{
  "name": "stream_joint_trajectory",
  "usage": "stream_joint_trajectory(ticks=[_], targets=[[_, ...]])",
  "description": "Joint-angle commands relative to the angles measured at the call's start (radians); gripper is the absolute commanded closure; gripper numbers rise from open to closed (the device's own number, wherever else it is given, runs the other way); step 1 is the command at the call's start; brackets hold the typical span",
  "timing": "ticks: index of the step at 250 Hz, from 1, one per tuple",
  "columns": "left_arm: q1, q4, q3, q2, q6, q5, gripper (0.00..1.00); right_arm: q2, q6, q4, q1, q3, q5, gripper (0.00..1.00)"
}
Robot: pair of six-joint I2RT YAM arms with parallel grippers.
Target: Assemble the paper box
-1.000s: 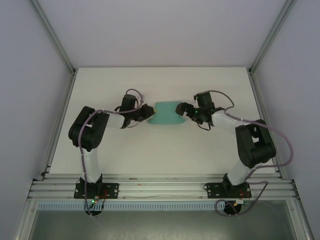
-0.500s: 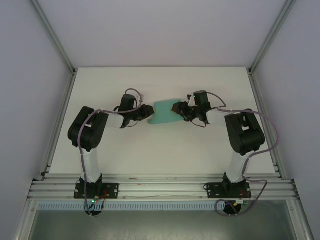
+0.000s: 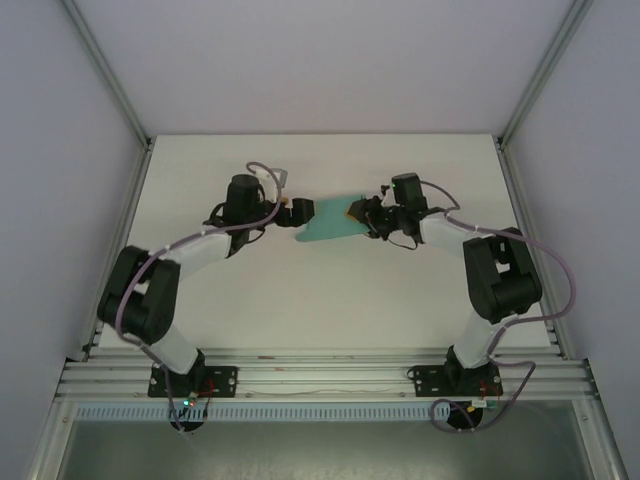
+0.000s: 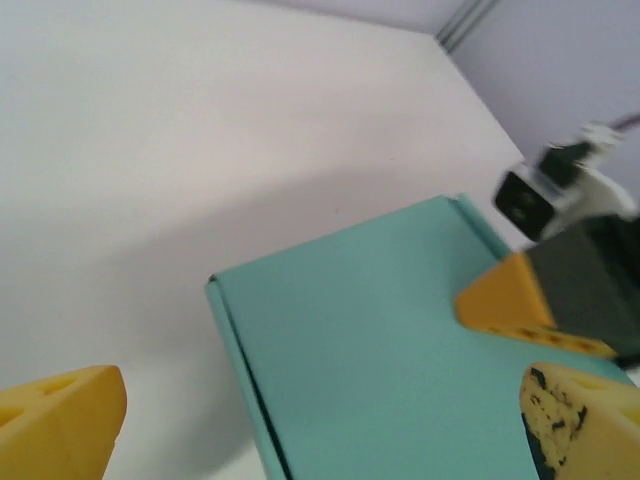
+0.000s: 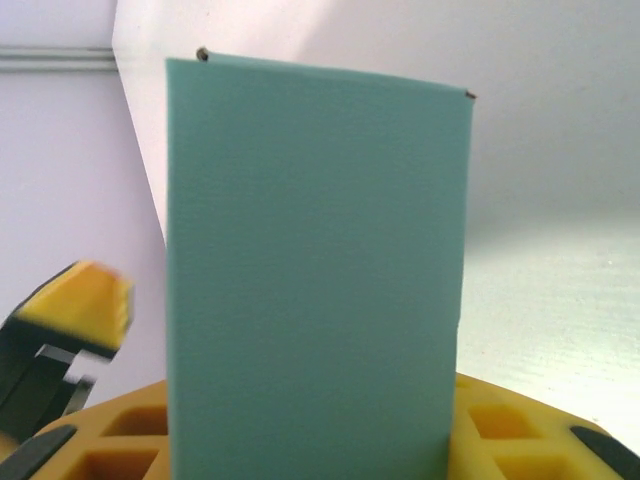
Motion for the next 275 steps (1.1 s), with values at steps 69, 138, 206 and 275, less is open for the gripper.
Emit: stream_joint_trajectory(ticks=[69, 138, 206, 275], targets=[[-0.308, -0.57, 0.092, -0.158, 0.838, -0.412, 0.0, 0.015, 0.077, -0.583, -0.054, 0.209, -0.249, 0.65], [-0.381, -0.499, 0.102, -0.09, 0.973, -0.586, 0.0, 0.076, 0.078, -0.739, -0.055, 0.268, -0.388, 0.69], [-0.383, -0.516, 0.135, -0.027, 0.989, -0.526, 0.02, 0.082, 0.028, -0.853, -0.051, 0.291, -0.434, 0.67], [-0.382, -0.505, 0.134, -0.031, 0.973, -0.495, 0.4, 0.106, -0.042, -0.952, -0.051, 0.306, -0.462, 0.62]])
